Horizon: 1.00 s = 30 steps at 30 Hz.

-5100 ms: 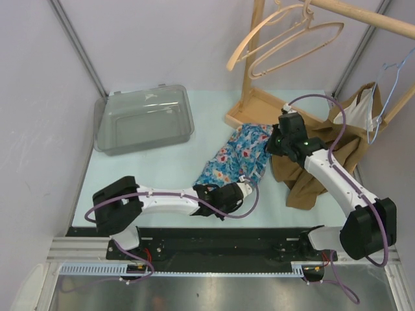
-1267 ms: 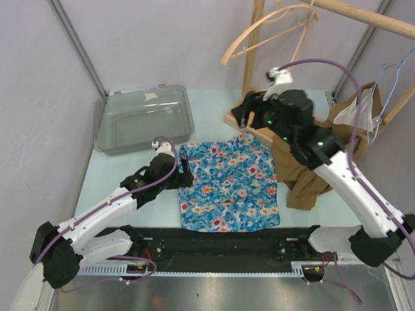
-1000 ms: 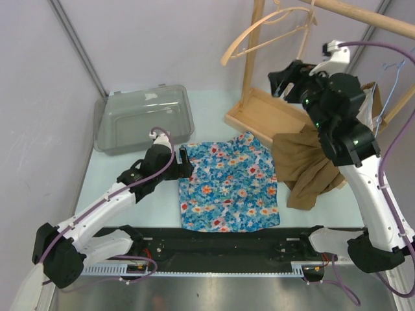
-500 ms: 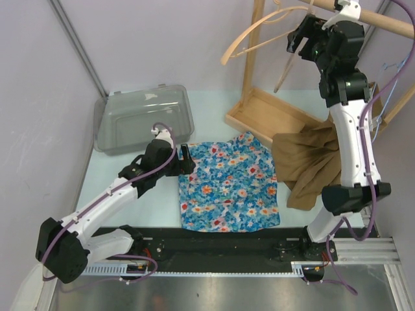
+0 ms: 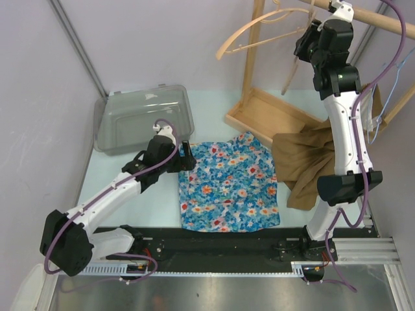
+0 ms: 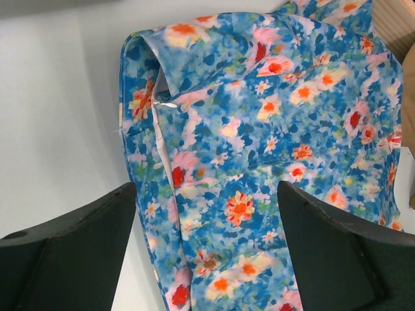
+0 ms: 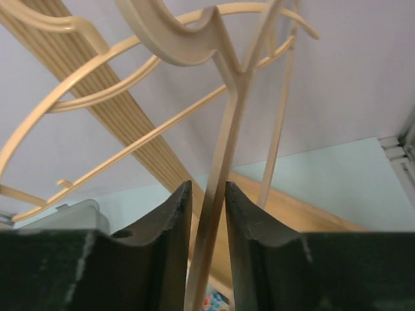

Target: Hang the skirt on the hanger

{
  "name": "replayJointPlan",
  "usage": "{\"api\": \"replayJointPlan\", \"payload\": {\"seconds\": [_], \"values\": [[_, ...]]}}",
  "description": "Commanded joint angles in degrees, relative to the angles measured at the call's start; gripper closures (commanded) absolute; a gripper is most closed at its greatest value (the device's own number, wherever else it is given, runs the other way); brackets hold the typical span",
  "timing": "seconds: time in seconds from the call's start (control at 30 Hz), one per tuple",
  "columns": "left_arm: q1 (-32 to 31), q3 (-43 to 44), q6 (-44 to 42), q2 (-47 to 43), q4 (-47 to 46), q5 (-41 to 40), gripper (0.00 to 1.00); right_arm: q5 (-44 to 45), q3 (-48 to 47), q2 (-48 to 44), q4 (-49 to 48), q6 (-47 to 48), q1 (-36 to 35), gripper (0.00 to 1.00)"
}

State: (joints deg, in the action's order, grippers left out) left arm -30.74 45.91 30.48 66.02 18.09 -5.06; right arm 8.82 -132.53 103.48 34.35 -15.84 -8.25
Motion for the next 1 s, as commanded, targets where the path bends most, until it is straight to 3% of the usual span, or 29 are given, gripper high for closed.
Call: {"api": "replayJointPlan", "payload": {"seconds": [0.0, 0.1, 0.2, 0.87, 0.97], "values": [[0.8, 3.0, -1.2, 0.8, -2.4, 1.8, 0.07, 6.4, -0.1, -1.9, 1.7, 1.2, 0.3, 0.72], [0.9, 3.0, -1.0, 1.2, -2.7, 2.3, 0.07, 7.8, 0.9, -2.1, 3.3, 1.9, 1.0, 0.89], [0.9, 3.0, -0.9, 1.3, -3.0, 2.7, 0.07, 9.2, 2.4, -3.2, 3.4, 2.3, 1.1, 1.00], [0.9, 3.7, -0.7, 0.7, -2.8, 3.7, 0.08, 17.1, 9.3, -11.3, 5.0, 6.1, 6.7, 1.00], [0.9, 3.9, -0.8, 0.7, -2.7, 3.8, 0.08, 14.3, 10.5, -12.9, 3.9, 6.4, 7.3, 1.00]]}}
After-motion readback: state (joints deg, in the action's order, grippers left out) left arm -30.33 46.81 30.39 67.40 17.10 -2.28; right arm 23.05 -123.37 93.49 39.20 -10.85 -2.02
